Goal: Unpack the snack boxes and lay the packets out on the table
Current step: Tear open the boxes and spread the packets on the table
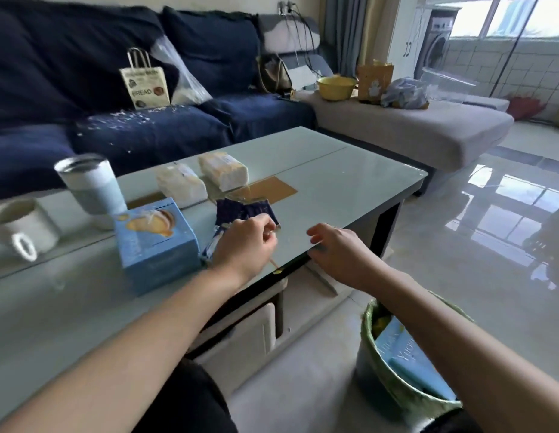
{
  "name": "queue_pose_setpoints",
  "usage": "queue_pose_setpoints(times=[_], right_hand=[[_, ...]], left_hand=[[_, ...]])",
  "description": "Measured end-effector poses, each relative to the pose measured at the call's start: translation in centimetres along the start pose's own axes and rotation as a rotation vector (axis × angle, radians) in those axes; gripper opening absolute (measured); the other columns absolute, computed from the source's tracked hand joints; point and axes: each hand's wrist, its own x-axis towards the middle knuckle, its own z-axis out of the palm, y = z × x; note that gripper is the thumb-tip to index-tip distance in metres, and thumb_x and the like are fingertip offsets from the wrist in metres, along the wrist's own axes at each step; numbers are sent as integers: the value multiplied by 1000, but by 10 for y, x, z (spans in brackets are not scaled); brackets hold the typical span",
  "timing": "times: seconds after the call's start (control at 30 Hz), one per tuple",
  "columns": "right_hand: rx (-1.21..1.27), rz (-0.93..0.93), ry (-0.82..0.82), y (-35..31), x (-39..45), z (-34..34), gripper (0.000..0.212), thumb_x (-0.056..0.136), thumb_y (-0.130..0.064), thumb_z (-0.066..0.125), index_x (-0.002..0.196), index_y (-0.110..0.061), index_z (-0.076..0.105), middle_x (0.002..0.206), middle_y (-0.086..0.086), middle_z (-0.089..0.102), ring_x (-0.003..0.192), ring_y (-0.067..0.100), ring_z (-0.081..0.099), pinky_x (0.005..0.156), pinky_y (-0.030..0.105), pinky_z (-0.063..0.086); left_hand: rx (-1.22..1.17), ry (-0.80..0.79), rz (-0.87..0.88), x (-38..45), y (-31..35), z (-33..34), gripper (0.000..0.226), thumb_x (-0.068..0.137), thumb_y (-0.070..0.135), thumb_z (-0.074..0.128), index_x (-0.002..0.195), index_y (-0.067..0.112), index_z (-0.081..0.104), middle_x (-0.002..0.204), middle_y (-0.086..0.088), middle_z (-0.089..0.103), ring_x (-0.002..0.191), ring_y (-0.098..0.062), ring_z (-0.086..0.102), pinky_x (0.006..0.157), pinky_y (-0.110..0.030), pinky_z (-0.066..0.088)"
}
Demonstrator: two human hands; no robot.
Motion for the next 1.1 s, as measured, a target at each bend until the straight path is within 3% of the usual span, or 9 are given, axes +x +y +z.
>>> queue_pose_setpoints(times=[0.17,0.37,0.47,0.63,0.8,0.9,0.97,1.03,1.1], right_hand=[[-4,-168,-49,-62,26,9,37,97,-26,54,131,-12,53,123,3,64,114,19,58,92,27,46],[154,-124,-126,-130,66,32,39,95,-24,54,132,-13,54,116,2,66,106,19,60,84,25,46],[246,-80,-183,-153,84,45,46,96,-27,53,138,-12,46,118,0,63,90,12,56,65,19,42],[364,71,-260,-170,112,69,55,94,-35,53,142,-11,40,124,5,57,87,14,57,63,24,46],[413,240,-333,-178,125,97,56,93,-42,52,127,1,50,93,4,52,78,20,53,65,32,44],[409,266,-364,-182,127,108,47,93,-42,54,121,-4,54,104,8,59,89,21,57,68,32,46],[403,264,-359,-185,129,112,45,93,-42,55,121,-6,55,112,10,63,99,24,62,81,35,52],[403,265,-353,-188,132,117,48,90,-44,58,121,-8,56,113,11,64,101,26,64,90,39,55],[437,275,-352,-193,132,120,49,88,-46,60,120,-8,56,114,12,65,100,27,64,88,40,56]], left_hand=[[-30,202,-65,-12,-43,-62,14,90,13,61,100,12,70,88,-3,73,80,-18,67,74,-29,54],[-109,410,-224,-23,-107,-89,13,83,5,63,93,10,69,82,-4,68,70,-18,61,72,-33,54],[-82,490,-329,-29,-136,-88,29,75,3,70,103,7,66,98,-14,63,87,-28,58,84,-35,47],[-289,386,-721,-40,-157,-82,62,81,20,72,134,8,43,131,-20,43,123,-33,43,98,-35,36],[-600,333,-918,-44,-163,-74,88,62,51,67,134,7,46,129,-13,56,115,-29,55,97,-39,46],[-651,334,-932,-45,-164,-72,77,55,53,62,118,8,59,112,-10,66,99,-27,62,81,-34,49],[-686,343,-900,-44,-167,-70,56,66,47,67,105,7,64,103,-11,69,88,-24,62,67,-31,44],[-712,353,-884,-44,-171,-70,37,77,36,69,99,6,66,99,-12,70,82,-23,60,64,-30,41],[-714,358,-873,-45,-174,-72,44,68,41,65,96,7,66,97,-12,70,80,-24,60,66,-31,42]])
